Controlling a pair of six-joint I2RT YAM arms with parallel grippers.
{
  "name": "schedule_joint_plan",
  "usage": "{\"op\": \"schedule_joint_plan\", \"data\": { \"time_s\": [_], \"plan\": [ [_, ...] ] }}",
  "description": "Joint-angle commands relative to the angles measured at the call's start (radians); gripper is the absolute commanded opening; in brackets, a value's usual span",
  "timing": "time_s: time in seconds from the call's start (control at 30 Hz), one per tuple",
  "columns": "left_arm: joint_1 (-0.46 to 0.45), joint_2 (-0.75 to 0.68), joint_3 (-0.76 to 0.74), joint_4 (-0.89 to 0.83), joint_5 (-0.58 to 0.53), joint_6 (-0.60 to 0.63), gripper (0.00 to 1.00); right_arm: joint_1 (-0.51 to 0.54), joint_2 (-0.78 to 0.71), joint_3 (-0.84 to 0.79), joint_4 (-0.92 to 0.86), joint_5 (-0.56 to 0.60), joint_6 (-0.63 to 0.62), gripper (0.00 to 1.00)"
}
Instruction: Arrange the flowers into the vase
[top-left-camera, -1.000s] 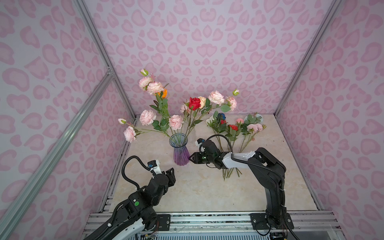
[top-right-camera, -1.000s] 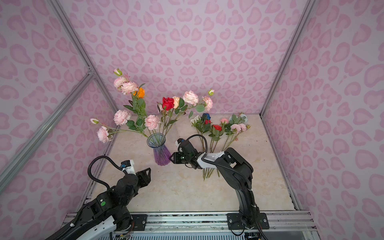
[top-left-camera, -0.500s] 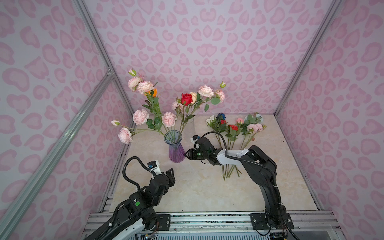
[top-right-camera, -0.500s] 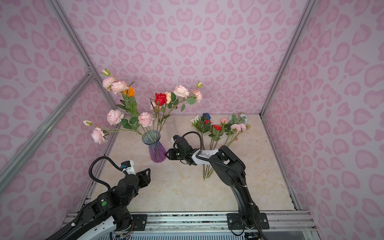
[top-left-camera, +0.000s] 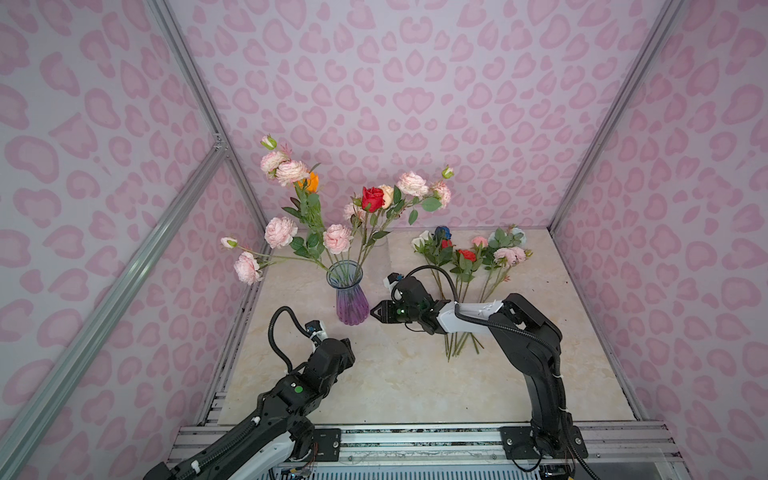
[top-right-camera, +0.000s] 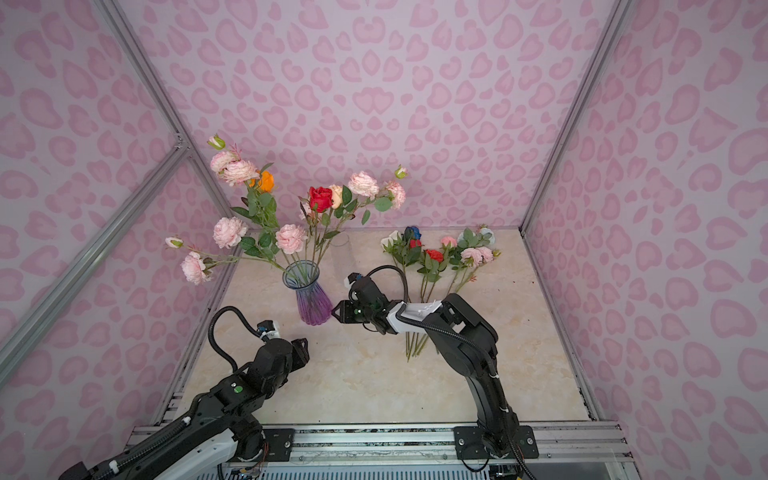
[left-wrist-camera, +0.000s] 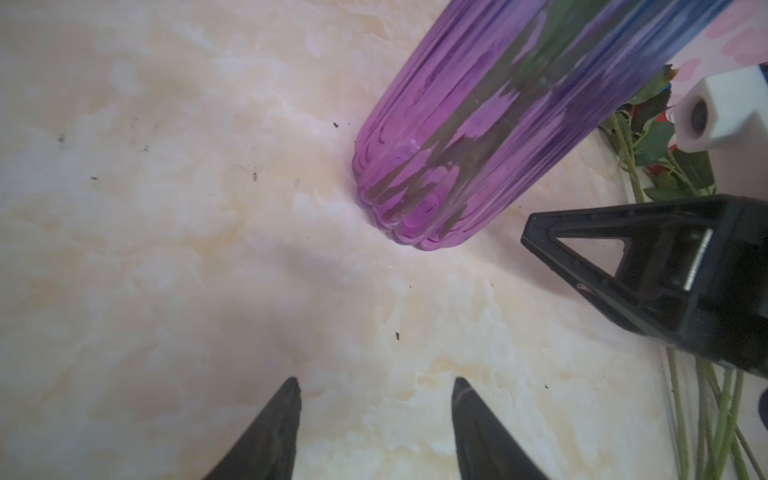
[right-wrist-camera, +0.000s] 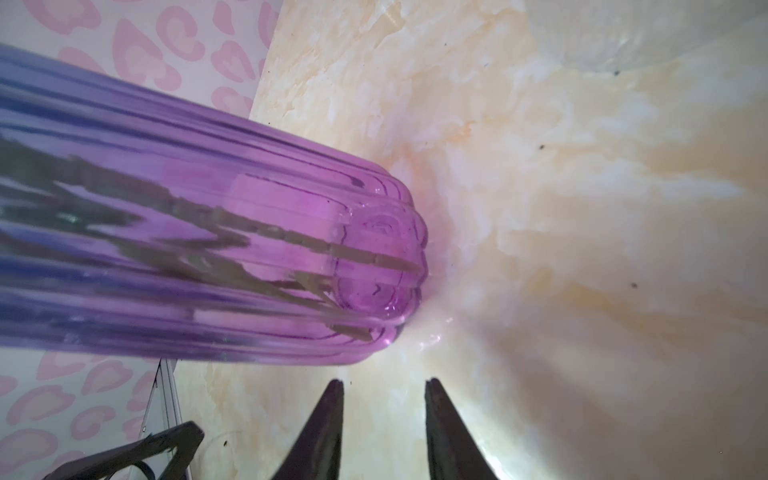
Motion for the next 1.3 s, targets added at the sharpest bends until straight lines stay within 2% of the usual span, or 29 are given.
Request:
{"op": "schedule_joint_plan", "data": {
  "time_s": [0.0, 0.27, 0.43, 1.0, 1.27],
  "plan": [
    [0.015, 0.080, 0.007, 0.187, 0.104, 0.043, 0.62, -0.020, -0.040, -0.059, 0.019, 0.019, -0.001, 0.35],
    [0.027, 0.340, 0.066, 0.348, 0.120, 0.156, 0.58, -0.073, -0.190, -0.219, 0.034, 0.018, -0.021, 0.35],
    [0.027, 0.465, 0.124, 0.355, 0.082, 0.213, 0.56, -0.112, -0.268, -0.286, 0.023, 0.018, -0.034, 0.35],
    [0.031, 0.725, 0.212, 0.415, 0.004, 0.190, 0.54, -0.163, -0.374, -0.333, -0.008, 0.018, -0.065, 0.35],
    [0.039, 0.748, 0.200, 0.436, -0.016, 0.160, 0.54, -0.166, -0.388, -0.348, -0.004, 0.019, -0.069, 0.35]
  ]
}}
